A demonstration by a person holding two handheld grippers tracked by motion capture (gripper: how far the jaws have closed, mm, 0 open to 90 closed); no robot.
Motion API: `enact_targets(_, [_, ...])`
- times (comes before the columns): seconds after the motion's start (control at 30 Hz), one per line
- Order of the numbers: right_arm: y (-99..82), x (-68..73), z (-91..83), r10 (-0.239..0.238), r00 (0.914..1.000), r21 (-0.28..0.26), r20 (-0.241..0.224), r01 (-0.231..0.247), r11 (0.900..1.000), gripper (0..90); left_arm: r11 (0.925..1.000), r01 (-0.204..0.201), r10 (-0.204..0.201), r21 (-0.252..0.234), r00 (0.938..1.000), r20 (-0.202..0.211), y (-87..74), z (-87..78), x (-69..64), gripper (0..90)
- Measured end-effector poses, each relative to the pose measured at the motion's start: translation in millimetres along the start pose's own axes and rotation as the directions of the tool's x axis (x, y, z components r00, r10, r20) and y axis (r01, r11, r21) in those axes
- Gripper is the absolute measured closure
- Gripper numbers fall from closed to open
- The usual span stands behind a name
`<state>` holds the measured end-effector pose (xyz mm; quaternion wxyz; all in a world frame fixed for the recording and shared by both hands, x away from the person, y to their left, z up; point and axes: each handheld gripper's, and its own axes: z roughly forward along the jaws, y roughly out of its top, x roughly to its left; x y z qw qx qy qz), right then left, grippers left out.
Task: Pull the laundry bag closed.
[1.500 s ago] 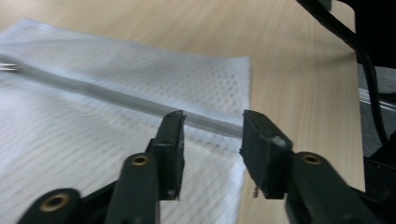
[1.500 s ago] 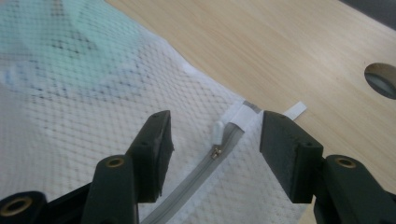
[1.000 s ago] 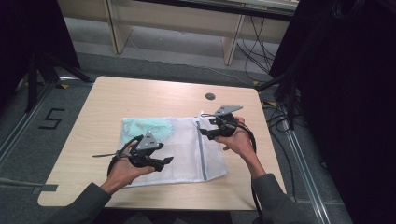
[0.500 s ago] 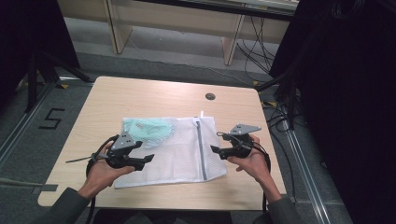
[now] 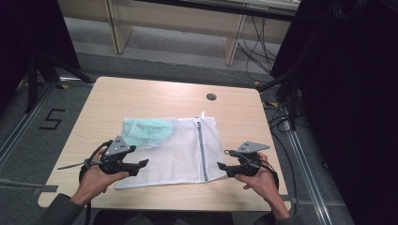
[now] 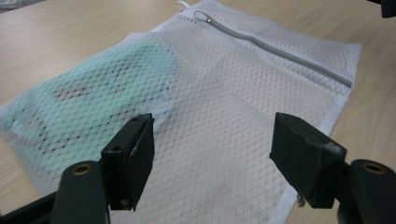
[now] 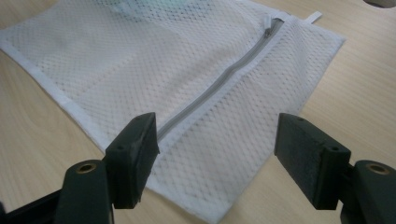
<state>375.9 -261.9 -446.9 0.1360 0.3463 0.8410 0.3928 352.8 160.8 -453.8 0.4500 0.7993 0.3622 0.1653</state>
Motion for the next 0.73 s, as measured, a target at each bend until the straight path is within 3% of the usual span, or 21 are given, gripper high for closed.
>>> enact_targets(0.03, [-1.3, 0.7, -0.9, -0.001, 1.0000, -0.005, 0.000, 0.001, 1.0000, 31.0, 0.9995, -0.023, 0.023, 0.022, 0.9997, -0.003, -0.7, -1.7, 0.1, 29.7])
enact_targets(0.1, [-6.1, 3.0, -2.9, -0.012, 0.9999, -0.014, 0.007, 0.012, 0.9998, 31.0, 0.9997, -0.014, 0.014, 0.019, 0.9999, 0.000, -2.9, -0.9, -3.3, 29.2])
enact_targets(0.13, [-8.0, 6.2, -4.8, 0.020, 0.9998, 0.002, -0.003, -0.020, 0.9998, 30.9, 0.9997, -0.012, 0.012, 0.021, 0.9999, 0.000, -3.6, -1.2, -4.4, 28.9])
enact_targets(0.17, [-9.7, 6.1, -4.9, 0.009, 1.0000, -0.001, 0.001, -0.009, 1.0000, 30.9, 0.9989, -0.038, 0.037, 0.027, 0.9993, 0.008, -4.1, -1.9, -3.4, 28.9])
enact_targets(0.2, [-11.8, 5.9, -4.6, -0.010, 0.9999, -0.006, 0.002, 0.010, 0.9999, 30.6, 0.9993, -0.026, 0.026, 0.028, 0.9996, 0.011, -4.6, -2.0, -5.0, 28.9])
enact_targets(0.23, [-14.6, 9.2, -5.4, 0.017, 0.9999, 0.006, 0.000, -0.017, 0.9998, 29.9, 0.9996, -0.019, 0.018, 0.022, 0.9998, 0.010, -5.0, -1.9, -5.7, 28.9])
enact_targets(0.3, [-17.9, 7.9, -6.0, -0.009, 1.0000, 0.006, 0.002, 0.009, 0.9999, 29.8, 0.9998, -0.007, 0.007, 0.020, 0.9999, 0.009, -5.6, -1.9, -6.0, 29.0])
enact_targets(0.33, [-19.0, 10.8, -8.0, 0.024, 0.9997, 0.029, -0.007, -0.024, 0.9993, 29.9, 0.9995, -0.020, 0.020, 0.024, 0.9998, 0.006, -6.1, -2.1, -4.8, 28.9])
enact_targets(0.37, [-20.3, 9.5, -7.3, 0.008, 1.0000, 0.017, 0.001, -0.008, 0.9998, 29.8, 0.9994, -0.020, 0.020, 0.028, 0.9998, 0.007, -6.2, -2.0, -4.4, 28.9])
enact_targets(0.4, [-21.1, 11.2, -7.8, 0.030, 0.9995, 0.024, -0.004, -0.030, 0.9993, 29.8, 0.9993, -0.023, 0.023, 0.031, 0.9997, 0.002, -6.3, -1.9, -4.4, 28.9])
enact_targets(0.5, [-22.5, 8.6, -7.4, 0.005, 1.0000, 0.030, -0.005, -0.005, 0.9995, 29.8, 0.9989, -0.036, 0.035, 0.031, 0.9994, 0.006, -6.5, -1.1, -3.3, 28.9])
enact_targets(0.53, [-22.7, 10.8, -7.4, 0.027, 0.9996, 0.037, -0.005, -0.027, 0.9990, 29.8, 0.9988, -0.037, 0.036, 0.032, 0.9993, 0.006, -6.6, -1.1, -3.1, 28.9])
enact_targets(0.57, [-22.9, 9.4, -6.1, 0.008, 1.0000, 0.022, 0.000, -0.008, 0.9997, 29.9, 0.9998, -0.005, 0.005, 0.021, 1.0000, 0.006, -7.3, 0.1, -4.7, 28.9])
enact_targets(0.6, [-22.4, 9.2, -6.9, 0.005, 1.0000, 0.037, -0.005, -0.005, 0.9993, 29.8, 0.9992, -0.023, 0.023, 0.033, 0.9997, 0.005, -7.0, -0.8, -3.4, 28.9])
enact_targets(0.73, [-22.7, 9.8, -5.4, 0.002, 1.0000, 0.030, -0.005, -0.002, 0.9995, 29.8, 0.9996, -0.013, 0.013, 0.026, 0.9999, 0.003, -6.3, -1.0, -3.4, 28.9])
